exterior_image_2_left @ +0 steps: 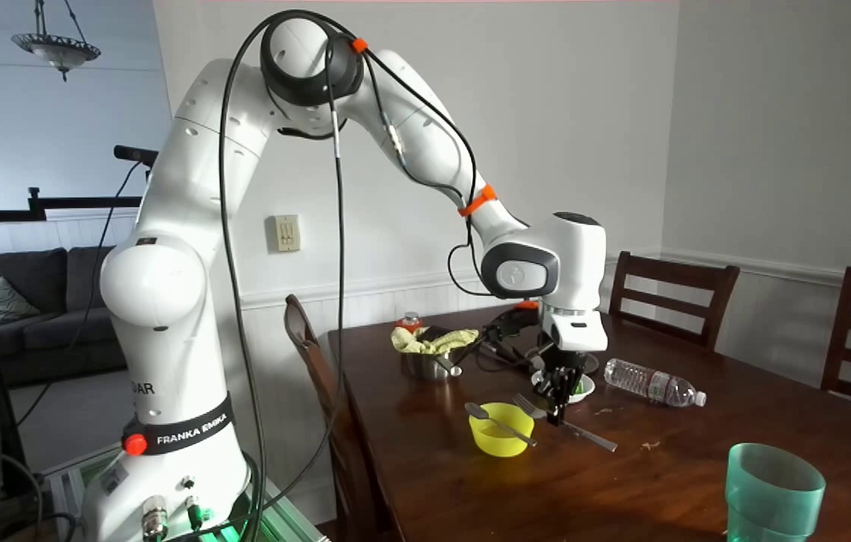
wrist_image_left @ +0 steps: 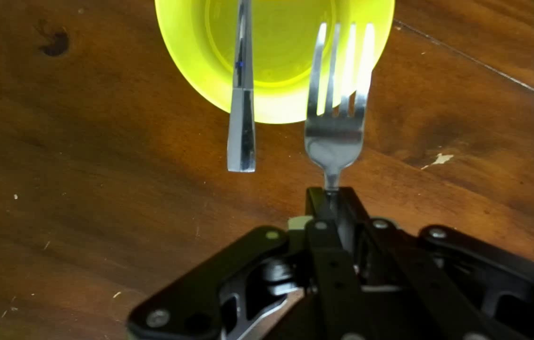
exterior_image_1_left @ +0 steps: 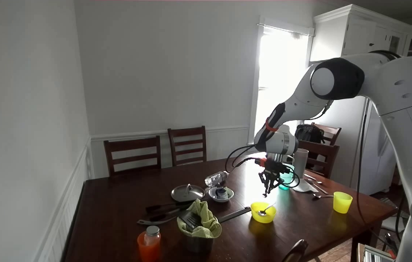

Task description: Put the silver spoon and fork on top of the yellow bowl

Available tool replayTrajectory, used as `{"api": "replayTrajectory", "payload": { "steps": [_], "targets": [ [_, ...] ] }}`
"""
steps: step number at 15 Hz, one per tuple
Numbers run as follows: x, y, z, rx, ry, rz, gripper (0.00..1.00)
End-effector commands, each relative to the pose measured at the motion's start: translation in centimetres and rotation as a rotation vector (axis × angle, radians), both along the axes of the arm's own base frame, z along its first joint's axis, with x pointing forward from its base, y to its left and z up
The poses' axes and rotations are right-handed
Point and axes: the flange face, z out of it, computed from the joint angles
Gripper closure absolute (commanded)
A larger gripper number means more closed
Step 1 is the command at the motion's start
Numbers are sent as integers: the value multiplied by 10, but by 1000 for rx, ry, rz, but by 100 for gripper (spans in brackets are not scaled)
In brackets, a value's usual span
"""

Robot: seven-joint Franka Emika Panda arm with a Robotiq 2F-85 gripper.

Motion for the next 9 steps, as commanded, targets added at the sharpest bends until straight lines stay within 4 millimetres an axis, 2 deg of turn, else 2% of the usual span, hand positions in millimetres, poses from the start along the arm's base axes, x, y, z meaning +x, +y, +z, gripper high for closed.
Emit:
{"api": "replayTrajectory", "payload": {
  "steps": [1, 9],
  "targets": [
    [2, 12, 2, -6, -3, -10, 98],
    [23, 54, 0, -16, 36, -38, 98]
  ]
}}
